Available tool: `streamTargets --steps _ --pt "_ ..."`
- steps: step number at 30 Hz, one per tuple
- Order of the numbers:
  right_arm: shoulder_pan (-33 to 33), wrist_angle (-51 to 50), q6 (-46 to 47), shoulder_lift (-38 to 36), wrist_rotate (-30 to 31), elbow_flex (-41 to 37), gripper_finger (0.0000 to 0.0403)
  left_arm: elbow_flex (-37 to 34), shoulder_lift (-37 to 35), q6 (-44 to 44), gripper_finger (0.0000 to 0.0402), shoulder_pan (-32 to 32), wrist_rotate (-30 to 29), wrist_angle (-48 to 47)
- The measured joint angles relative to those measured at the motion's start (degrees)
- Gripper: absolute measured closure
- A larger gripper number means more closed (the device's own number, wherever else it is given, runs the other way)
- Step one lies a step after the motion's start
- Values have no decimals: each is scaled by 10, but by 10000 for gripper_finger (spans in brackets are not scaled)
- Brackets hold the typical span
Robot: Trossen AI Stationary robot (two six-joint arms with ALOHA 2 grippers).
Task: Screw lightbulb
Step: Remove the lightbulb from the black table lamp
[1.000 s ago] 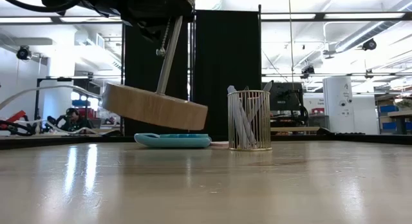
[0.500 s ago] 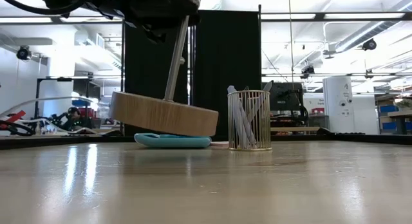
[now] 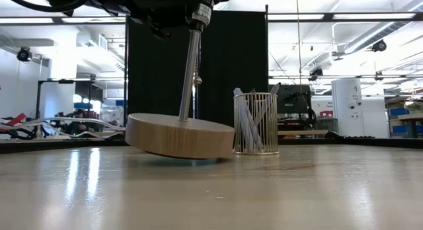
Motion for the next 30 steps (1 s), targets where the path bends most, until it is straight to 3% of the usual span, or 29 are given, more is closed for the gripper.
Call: streamTargets --steps 9,15,22,26,30 --pt "0 2 10 0 0 0 260 -7 0 1 179 5 10 -9" --pt "0 4 10 0 6 0 267 -10 24 21 170 6 1 51" --pt "0 4 10 0 13 0 259 -10 38 37 154 12 1 60" --pt "1 4 10 -1 13 1 264 -11 38 34 180 13 -1 59" --pt "0 4 6 -1 13 1 264 -11 38 12 258 21 22 39"
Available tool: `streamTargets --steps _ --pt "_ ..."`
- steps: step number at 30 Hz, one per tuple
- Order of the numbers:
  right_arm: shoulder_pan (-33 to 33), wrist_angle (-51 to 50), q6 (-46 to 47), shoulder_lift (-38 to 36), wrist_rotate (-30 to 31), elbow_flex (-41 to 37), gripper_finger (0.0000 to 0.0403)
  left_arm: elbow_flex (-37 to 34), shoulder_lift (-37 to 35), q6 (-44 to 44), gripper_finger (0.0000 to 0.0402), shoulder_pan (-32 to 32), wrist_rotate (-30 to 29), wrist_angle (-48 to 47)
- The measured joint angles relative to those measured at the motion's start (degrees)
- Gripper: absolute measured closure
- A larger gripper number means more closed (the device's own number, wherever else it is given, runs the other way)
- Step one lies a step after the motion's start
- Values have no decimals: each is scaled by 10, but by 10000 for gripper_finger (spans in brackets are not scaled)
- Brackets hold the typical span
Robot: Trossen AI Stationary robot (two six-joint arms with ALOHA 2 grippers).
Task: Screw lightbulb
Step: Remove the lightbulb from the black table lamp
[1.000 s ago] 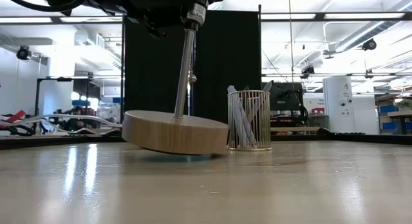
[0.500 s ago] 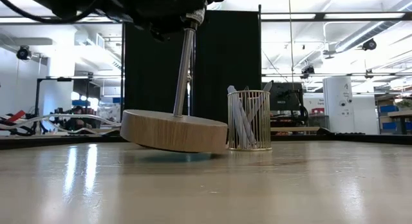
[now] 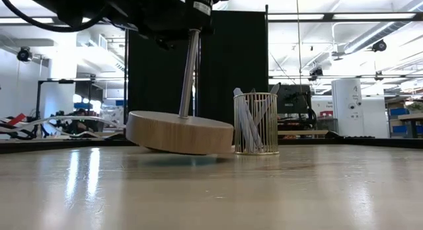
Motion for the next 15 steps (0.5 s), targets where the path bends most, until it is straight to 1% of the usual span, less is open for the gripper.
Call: streamTargets --steps 1,7,9,10,11,12,15 --pt "0 0 -4 0 0 0 260 0 0 0 275 0 -1 0" --pt "0 -10 -11 -3 -2 2 239 -1 -17 3 272 1 -1 -3" --pt "0 -14 -11 -3 -2 2 234 -1 -23 3 279 1 -3 -2" --pt "0 -15 -11 -3 0 2 230 -1 -25 4 305 0 -11 -4" --pt "1 -12 -9 -3 7 2 226 -1 -25 20 343 0 -26 -7" --pt "1 -11 -6 -5 26 2 221 -1 -26 4 346 0 -26 -5" --pt "1 -13 -2 -9 65 2 199 -4 -28 1 343 0 -67 -10"
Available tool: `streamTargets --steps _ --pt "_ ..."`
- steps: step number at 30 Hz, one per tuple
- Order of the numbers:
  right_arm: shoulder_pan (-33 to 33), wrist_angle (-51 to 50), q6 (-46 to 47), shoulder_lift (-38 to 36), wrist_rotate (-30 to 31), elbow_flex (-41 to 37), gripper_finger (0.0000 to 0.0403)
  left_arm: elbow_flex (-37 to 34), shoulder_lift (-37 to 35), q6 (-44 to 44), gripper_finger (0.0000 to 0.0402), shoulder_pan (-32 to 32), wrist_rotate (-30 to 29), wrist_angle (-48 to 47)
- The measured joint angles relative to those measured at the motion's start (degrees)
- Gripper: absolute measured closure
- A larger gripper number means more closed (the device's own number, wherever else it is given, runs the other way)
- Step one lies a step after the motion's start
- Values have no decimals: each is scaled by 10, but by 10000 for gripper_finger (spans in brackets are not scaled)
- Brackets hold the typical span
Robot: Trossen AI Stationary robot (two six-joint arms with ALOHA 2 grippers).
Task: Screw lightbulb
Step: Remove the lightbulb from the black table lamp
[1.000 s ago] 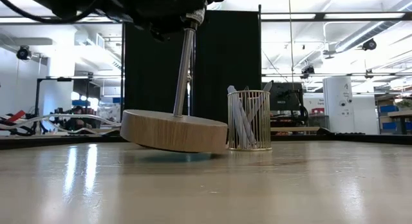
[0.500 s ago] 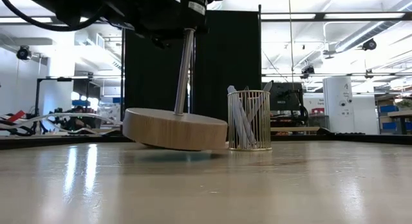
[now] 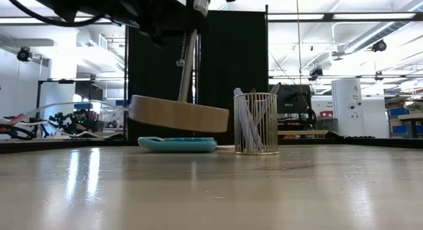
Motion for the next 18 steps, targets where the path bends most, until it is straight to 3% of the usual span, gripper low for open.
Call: streamTargets --steps 4,10,18 --pt "3 13 12 -4 61 0 158 0 -2 -12 343 1 -79 4" --pt "4 16 19 -7 128 0 103 0 -3 -23 343 1 -130 10" --pt "3 37 61 -7 240 -1 90 0 -4 -28 343 1 -198 16"
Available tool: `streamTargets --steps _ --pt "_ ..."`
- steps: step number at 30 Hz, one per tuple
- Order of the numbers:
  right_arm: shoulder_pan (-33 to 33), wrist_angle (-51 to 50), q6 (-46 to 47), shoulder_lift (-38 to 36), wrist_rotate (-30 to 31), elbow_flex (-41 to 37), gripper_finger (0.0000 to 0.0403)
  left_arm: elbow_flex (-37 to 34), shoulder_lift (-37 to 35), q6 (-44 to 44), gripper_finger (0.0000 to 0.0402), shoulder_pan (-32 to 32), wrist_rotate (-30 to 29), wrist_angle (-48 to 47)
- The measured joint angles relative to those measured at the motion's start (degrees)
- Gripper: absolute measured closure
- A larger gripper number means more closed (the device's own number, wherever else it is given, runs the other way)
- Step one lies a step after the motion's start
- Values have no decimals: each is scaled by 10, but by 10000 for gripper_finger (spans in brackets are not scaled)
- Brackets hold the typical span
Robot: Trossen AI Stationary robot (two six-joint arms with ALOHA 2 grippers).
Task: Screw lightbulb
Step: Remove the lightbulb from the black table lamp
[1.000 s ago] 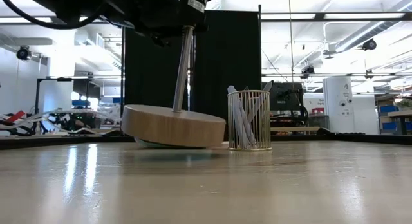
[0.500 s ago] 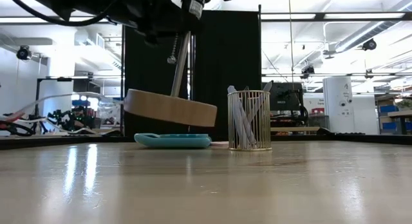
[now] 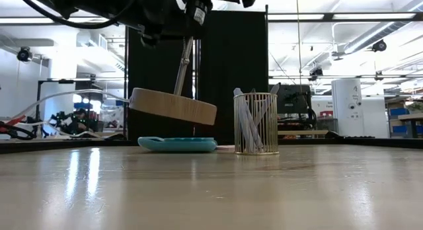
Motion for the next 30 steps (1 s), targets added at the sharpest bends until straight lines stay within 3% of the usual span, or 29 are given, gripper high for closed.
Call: streamTargets --steps 15,25,30 --pt "-2 107 57 9 68 0 103 -2 0 -32 343 3 -122 0" --pt "-21 167 74 59 87 -1 97 -2 1 -38 343 7 -136 -9" --pt "-27 178 96 64 95 -1 124 -2 1 -35 343 9 -143 -15"
